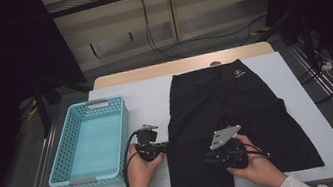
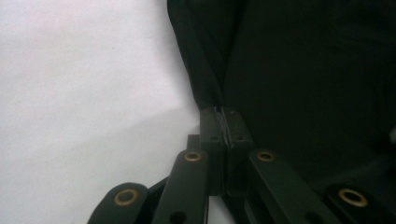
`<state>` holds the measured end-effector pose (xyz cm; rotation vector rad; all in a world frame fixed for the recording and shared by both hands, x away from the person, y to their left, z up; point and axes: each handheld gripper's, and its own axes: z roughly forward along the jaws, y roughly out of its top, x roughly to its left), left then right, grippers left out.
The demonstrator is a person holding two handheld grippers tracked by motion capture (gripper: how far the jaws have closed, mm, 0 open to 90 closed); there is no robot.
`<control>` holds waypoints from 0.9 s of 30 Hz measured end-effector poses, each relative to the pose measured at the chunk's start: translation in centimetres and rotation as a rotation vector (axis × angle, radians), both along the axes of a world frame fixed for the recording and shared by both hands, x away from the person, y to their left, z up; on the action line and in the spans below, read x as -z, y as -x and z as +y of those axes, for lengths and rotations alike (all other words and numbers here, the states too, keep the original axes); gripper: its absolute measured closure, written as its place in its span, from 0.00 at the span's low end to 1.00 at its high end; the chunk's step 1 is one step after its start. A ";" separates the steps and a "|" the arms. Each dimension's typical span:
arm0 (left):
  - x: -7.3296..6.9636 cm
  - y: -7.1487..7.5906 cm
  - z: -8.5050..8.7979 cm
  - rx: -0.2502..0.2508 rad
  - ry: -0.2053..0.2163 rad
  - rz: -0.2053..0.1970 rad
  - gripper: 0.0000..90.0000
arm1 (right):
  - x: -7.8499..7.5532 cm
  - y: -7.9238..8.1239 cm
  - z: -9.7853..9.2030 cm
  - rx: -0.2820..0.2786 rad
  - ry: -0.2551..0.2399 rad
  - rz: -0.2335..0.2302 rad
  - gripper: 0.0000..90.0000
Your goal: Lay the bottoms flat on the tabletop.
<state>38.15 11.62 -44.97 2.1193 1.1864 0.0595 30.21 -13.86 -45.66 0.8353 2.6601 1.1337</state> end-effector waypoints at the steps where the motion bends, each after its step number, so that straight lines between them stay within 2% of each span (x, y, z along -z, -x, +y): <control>1: 0.0 0.0 0.0 0.003 0.002 0.002 0.98 | 0.0 0.0 0.0 -0.008 -0.004 0.013 0.99; 2: -0.1 0.1 -0.1 0.002 0.003 -0.005 0.98 | 0.0 0.1 0.0 -0.007 -0.008 0.026 0.99; 4: -0.1 0.2 -0.1 0.015 0.000 0.005 0.98 | -0.1 0.2 -0.1 -0.011 -0.013 0.039 1.00; 6: -0.2 0.2 -0.1 0.022 0.001 0.011 0.98 | -0.2 0.4 -0.3 -0.013 -0.027 0.076 1.00; 7: -0.2 0.3 -0.1 0.031 0.003 0.013 0.98 | -0.2 0.6 -0.4 -0.033 -0.032 0.095 1.00; 8: -0.2 0.4 -0.1 0.030 0.003 0.003 0.98 | -0.1 0.8 -0.4 -0.051 -0.025 0.089 1.00; 11: -0.1 0.6 -0.1 0.027 0.004 0.010 0.94 | -0.2 1.0 -0.5 -0.063 -0.029 0.095 0.93; 12: -0.1 0.6 -0.1 0.036 0.003 0.008 0.91 | -0.3 1.1 -0.5 -0.062 -0.024 0.092 0.87; 13: -0.2 0.6 0.0 0.035 0.001 -0.003 0.87 | -0.4 1.1 -0.7 -0.049 -0.022 0.071 0.81; 15: -0.3 0.5 0.0 0.023 -0.010 -0.042 0.70 | -1.1 1.1 -1.4 -0.029 -0.050 0.046 0.75; 16: -0.3 0.4 0.2 0.014 -0.007 -0.052 0.62 | -1.4 1.0 -1.9 0.001 -0.053 0.021 0.68; 17: -0.3 0.2 0.3 0.000 0.002 -0.063 0.56 | -1.7 0.8 -2.6 0.032 -0.060 0.003 0.65; 19: -0.3 -0.1 0.5 -0.005 0.014 -0.099 0.41 | -2.0 0.4 -4.3 0.088 -0.081 -0.004 0.62; 22: -0.4 -0.4 0.5 0.013 -0.023 -0.144 0.32 | -2.2 0.1 -6.8 0.165 -0.088 -0.019 0.58; 25: -0.3 -0.6 0.2 0.020 -0.023 -0.163 0.25 | -2.1 0.0 -8.8 0.236 -0.054 -0.039 0.55; 27: -0.2 -0.8 -0.1 0.036 -0.039 -0.170 0.23 | -1.9 0.2 -10.0 0.275 -0.023 -0.044 0.54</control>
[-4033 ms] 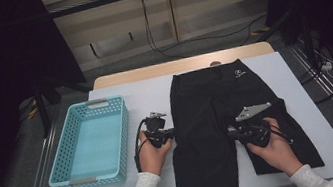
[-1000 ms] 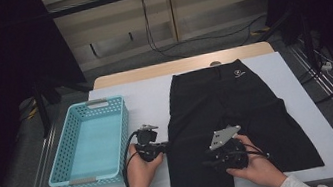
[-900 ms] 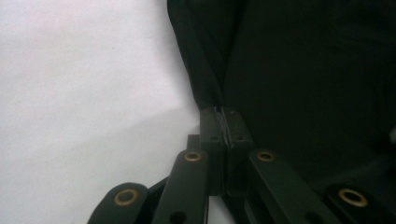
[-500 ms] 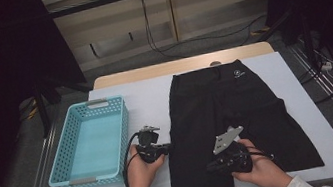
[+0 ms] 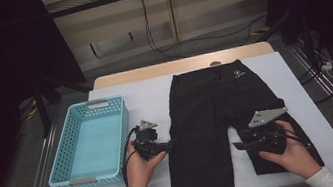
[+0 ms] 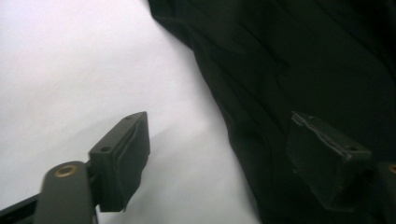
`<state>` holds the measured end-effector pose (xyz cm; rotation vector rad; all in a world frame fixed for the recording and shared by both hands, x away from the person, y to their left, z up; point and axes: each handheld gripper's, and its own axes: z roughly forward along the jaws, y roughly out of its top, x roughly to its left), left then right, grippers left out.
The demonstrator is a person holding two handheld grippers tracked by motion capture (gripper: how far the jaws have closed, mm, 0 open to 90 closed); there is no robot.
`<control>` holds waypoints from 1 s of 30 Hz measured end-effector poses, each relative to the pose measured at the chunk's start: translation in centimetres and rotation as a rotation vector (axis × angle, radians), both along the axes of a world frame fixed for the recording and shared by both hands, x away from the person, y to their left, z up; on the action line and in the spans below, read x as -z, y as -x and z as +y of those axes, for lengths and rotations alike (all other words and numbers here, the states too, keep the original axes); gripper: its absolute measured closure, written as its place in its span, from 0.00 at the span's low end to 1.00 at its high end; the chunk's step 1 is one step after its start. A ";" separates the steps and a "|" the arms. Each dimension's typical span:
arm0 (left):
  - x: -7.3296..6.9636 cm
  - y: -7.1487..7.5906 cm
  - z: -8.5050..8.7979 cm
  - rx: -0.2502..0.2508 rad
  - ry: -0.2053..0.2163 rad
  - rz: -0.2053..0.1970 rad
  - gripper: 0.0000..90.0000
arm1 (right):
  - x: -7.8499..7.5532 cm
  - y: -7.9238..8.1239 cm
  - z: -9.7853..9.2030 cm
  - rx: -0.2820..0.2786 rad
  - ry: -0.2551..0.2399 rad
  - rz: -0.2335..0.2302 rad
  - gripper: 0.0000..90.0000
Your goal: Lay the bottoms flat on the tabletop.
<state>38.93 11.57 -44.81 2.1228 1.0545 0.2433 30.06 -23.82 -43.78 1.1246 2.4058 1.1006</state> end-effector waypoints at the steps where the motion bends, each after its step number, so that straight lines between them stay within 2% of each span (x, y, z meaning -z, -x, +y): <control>1: 0.0 -0.1 -0.1 0.006 -0.001 0.001 0.22 | 0.1 0.1 -0.6 0.014 0.005 0.002 0.53; 4: -0.2 -0.4 -0.3 0.008 0.000 -0.016 0.21 | 0.2 0.4 -1.9 0.051 -0.015 0.003 0.52; 7: -0.3 -0.8 -0.4 0.009 -0.003 -0.023 0.19 | 0.3 0.7 -2.9 0.087 0.007 0.001 0.52; 9: -0.5 -1.1 -0.4 0.006 -0.007 -0.024 0.19 | 0.5 1.0 -3.4 0.093 -0.003 0.014 0.53; 11: -0.6 -1.3 -0.5 0.008 -0.007 -0.030 0.19 | 0.4 1.4 -3.8 0.103 0.009 0.019 0.55; 14: -0.7 -1.4 -0.9 0.016 -0.003 -0.036 0.19 | 0.2 2.1 -4.8 0.133 0.009 0.013 0.58; 18: -0.7 -1.6 -1.4 0.025 0.000 -0.036 0.19 | 0.5 3.0 -6.0 0.161 0.005 0.029 0.61; 20: -0.8 -1.6 -1.6 0.029 -0.003 -0.042 0.19 | 0.8 3.3 -5.9 0.151 0.014 0.040 0.63; 23: -0.8 -1.6 -1.8 0.030 -0.003 -0.047 0.19 | 1.5 3.5 -5.4 0.114 0.066 0.055 0.63; 24: -0.9 -1.7 -1.8 0.033 -0.005 -0.046 0.19 | 1.6 3.6 -5.3 0.112 0.066 0.043 0.64; 30: -0.9 -1.6 -1.9 0.037 -0.005 -0.047 0.19 | 1.6 3.6 -4.9 0.142 0.086 0.036 0.76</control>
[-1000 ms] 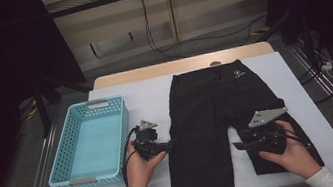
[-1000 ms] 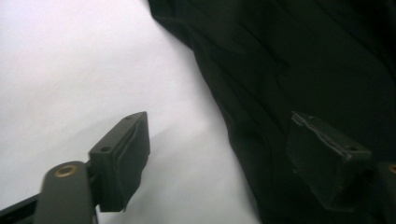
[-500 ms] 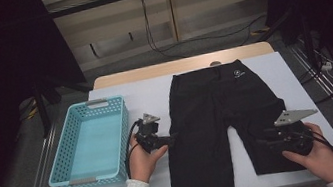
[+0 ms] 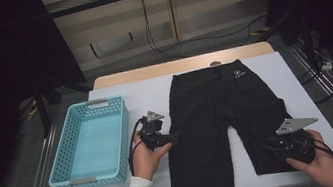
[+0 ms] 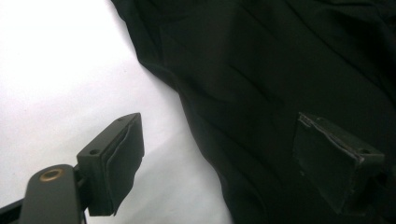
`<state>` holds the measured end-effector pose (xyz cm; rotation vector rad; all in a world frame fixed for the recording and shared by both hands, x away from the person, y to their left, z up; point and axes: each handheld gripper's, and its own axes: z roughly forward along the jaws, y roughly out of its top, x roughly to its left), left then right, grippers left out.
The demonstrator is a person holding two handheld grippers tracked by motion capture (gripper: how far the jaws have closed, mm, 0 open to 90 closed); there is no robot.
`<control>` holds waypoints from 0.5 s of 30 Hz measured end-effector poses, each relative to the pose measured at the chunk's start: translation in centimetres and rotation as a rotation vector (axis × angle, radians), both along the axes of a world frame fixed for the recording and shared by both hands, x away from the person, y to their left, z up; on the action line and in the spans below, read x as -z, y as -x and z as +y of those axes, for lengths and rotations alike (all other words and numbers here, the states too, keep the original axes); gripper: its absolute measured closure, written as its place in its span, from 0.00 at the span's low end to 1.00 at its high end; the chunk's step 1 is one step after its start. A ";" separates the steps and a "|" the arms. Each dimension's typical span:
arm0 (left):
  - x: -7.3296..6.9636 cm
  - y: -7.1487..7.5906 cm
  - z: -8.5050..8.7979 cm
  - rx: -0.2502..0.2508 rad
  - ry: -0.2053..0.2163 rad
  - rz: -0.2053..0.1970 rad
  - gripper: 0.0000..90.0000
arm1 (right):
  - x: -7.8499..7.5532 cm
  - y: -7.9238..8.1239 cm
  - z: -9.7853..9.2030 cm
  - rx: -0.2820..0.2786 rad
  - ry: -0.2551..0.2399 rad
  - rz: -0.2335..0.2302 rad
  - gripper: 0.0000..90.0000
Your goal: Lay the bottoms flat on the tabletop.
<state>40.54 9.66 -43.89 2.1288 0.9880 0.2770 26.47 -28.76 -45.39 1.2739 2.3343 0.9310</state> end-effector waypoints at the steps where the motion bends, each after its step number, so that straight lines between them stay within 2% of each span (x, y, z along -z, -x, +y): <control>1: 0.0 0.0 0.0 0.000 -0.002 -0.003 0.19 | 0.0 0.0 0.1 -0.004 -0.002 0.004 0.80; 5: 0.1 0.0 -0.2 0.003 0.000 -0.003 0.19 | -0.1 0.0 0.1 -0.020 -0.023 0.025 0.98; 10: 0.1 0.1 -0.4 0.005 -0.005 -0.003 0.19 | -0.1 0.1 0.0 -0.009 -0.053 0.050 0.99; 15: 0.0 0.1 -0.2 0.003 -0.002 0.000 0.19 | -0.3 0.2 0.1 -0.021 -0.049 0.062 0.99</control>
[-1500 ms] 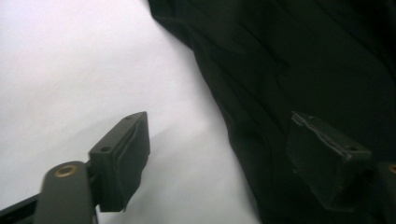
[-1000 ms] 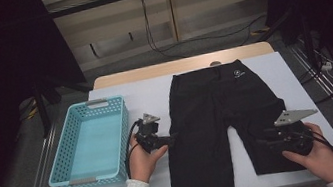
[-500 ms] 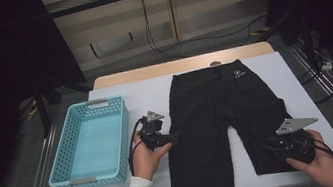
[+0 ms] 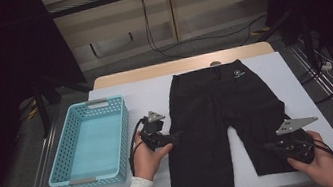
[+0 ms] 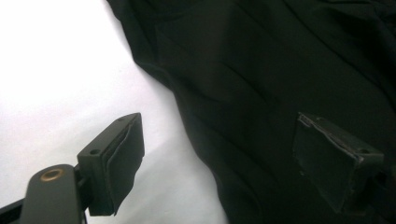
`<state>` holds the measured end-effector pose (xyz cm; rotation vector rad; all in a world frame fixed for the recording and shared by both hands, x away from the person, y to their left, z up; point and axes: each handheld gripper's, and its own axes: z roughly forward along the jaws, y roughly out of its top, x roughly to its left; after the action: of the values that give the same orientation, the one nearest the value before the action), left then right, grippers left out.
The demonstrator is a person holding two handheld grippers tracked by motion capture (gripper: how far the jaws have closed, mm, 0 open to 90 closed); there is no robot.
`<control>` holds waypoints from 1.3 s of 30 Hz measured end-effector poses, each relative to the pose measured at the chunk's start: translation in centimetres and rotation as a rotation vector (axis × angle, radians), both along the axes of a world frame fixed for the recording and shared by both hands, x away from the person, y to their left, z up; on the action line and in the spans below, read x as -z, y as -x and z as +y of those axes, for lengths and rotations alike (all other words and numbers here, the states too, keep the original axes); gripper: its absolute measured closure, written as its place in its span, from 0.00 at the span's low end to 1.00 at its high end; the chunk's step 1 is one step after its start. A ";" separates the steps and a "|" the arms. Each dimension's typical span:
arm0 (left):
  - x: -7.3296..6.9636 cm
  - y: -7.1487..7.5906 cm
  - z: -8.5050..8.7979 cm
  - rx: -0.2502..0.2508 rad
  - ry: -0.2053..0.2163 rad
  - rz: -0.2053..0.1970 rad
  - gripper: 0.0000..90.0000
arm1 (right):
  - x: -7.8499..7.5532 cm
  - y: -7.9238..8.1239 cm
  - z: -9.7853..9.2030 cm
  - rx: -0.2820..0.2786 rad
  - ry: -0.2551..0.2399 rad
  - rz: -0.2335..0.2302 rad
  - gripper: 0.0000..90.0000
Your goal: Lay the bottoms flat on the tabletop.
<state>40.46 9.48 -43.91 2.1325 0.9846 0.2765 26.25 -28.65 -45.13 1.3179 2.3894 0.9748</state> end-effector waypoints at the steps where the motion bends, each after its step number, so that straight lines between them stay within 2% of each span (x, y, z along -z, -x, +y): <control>1: 0.0 0.0 0.0 -0.004 0.003 -0.004 0.19 | 0.0 0.0 0.0 -0.004 -0.003 0.004 1.00; 18: 0.0 0.0 0.0 -0.001 0.004 0.002 0.19 | -0.2 0.9 0.1 -0.035 -0.020 0.030 0.99; 20: 0.0 0.1 -0.1 -0.009 -0.001 -0.008 0.19 | -0.2 1.0 0.0 -0.038 -0.026 0.033 0.98; 22: 0.0 0.1 -0.1 -0.008 -0.003 -0.008 0.19 | -0.2 1.2 0.1 -0.052 -0.024 0.046 0.92; 24: 0.0 0.0 0.0 -0.001 0.008 -0.001 0.19 | -0.4 1.2 -0.1 -0.047 -0.021 0.025 0.86; 26: -0.1 0.0 0.0 0.000 0.006 0.000 0.19 | -0.8 1.1 -0.6 -0.011 -0.029 -0.007 0.76; 30: -0.1 0.1 -0.1 0.002 0.003 -0.003 0.19 | -1.4 0.8 -2.5 0.121 -0.021 -0.061 0.69; 33: -0.2 0.0 0.0 0.005 -0.001 0.003 0.19 | -1.3 0.6 -4.2 0.196 -0.001 -0.077 0.68; 36: -0.1 0.0 0.1 0.000 0.005 -0.003 0.19 | -1.3 0.6 -5.5 0.252 0.045 -0.089 0.68; 39: -0.1 -0.1 0.2 -0.001 0.008 0.000 0.19 | -0.8 0.5 -6.6 0.304 0.063 -0.075 0.68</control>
<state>40.53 9.69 -43.77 2.1241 0.9854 0.2729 25.74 -35.24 -44.29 1.5348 2.0671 0.8384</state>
